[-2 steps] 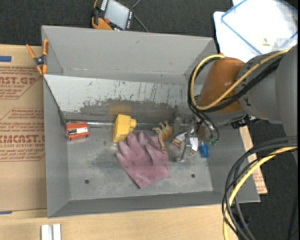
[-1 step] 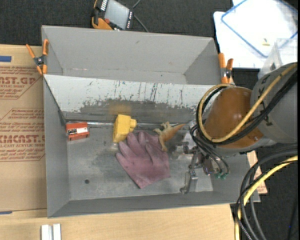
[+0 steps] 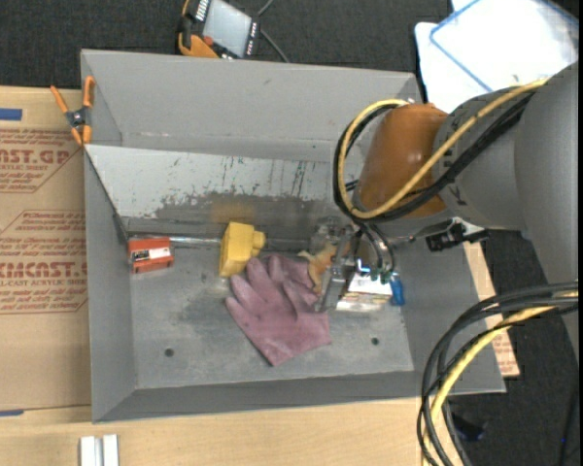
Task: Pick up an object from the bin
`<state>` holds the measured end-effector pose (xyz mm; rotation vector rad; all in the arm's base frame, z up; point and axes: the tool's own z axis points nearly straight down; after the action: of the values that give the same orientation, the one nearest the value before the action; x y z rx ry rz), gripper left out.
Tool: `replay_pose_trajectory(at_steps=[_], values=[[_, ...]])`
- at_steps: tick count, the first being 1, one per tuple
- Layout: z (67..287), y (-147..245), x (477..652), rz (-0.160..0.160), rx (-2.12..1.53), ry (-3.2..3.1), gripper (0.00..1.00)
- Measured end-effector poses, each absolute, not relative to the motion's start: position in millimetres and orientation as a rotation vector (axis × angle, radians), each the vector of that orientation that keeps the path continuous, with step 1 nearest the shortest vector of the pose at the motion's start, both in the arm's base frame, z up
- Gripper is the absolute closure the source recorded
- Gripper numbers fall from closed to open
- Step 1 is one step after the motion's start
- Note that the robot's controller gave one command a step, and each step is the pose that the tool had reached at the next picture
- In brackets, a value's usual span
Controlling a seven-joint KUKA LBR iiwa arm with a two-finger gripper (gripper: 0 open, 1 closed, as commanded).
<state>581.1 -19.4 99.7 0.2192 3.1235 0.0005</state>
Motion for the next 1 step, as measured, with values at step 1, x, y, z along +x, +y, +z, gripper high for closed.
replay_pose_trajectory(at_steps=[1], values=[[69.3, 16.2, 499.7, -0.003, 0.086, 3.141, 0.00]])
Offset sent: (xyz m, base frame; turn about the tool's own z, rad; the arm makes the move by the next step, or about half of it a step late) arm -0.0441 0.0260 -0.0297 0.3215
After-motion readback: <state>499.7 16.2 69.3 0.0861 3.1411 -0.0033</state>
